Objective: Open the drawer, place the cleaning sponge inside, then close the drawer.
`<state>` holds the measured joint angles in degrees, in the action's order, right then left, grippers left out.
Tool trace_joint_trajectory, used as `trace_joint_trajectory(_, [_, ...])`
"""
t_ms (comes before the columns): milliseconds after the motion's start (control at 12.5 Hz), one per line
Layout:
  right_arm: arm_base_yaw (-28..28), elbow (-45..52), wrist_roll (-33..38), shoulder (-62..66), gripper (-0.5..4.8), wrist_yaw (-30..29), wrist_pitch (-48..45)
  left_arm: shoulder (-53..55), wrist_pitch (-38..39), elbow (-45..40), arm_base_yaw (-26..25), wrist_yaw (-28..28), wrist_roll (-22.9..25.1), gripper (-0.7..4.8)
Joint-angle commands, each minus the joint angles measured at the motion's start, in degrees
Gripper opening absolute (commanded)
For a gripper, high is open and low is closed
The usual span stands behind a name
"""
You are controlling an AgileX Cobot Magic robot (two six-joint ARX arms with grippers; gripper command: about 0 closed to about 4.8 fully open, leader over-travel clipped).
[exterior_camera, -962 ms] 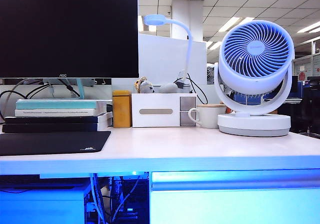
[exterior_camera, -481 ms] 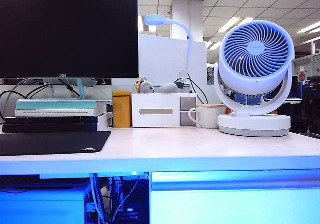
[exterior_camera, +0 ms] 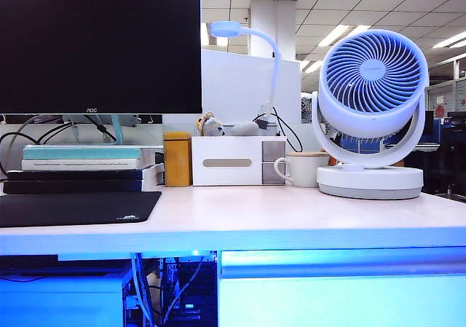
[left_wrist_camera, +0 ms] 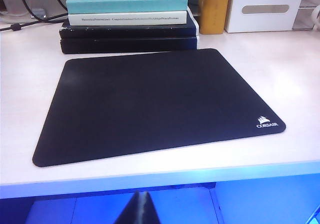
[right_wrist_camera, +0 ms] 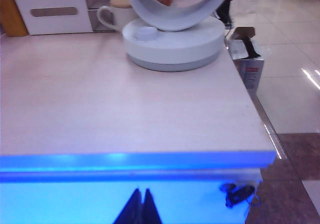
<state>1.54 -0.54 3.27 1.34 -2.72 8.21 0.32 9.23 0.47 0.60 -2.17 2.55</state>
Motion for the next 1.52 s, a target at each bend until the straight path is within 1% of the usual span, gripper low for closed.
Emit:
trace_joint_trajectory(80, [-0.52, 0.55, 3.41, -1.27, -0.05, 1.53, 2.05, -0.17, 1.03, -0.22, -0.07, -0.22, -0.17, -0.02])
trace_joint_trajectory(241, [-0.52, 0.52, 4.90, -1.27, -0.05, 3.02, 2.05, -0.17, 1.01, -0.22, -0.04, -0.44, -0.17, -0.01])
trace_joint_trajectory(481, [-0.50, 0.55, 4.00, -1.27, -0.05, 3.08, 2.01, -0.15, 1.01, -0.22, -0.04, -0.44, -0.20, -0.02])
trace_joint_trajectory(561, [-0.22, 0.55, 4.02, -1.27, -0.05, 5.95, 1.84, -0.15, 1.01, -0.22, -0.04, -0.44, -0.20, -0.01])
trace_joint_trajectory(642, [-0.11, 0.55, 4.02, -1.27, -0.05, 7.08, 1.70, -0.15, 1.01, -0.22, -0.04, -0.44, -0.17, -0.02])
trace_joint_trajectory(802, [-0.17, 0.52, 4.02, -1.27, -0.05, 6.14, 1.29, -0.15, 1.01, -0.22, -0.04, -0.44, -0.20, -0.01])
trace_joint_trajectory(1524, [-0.26, 0.52, 4.02, -1.27, -0.05, 6.19, 0.87, -0.15, 1.01, -0.22, -0.04, -0.44, -0.17, -0.01])
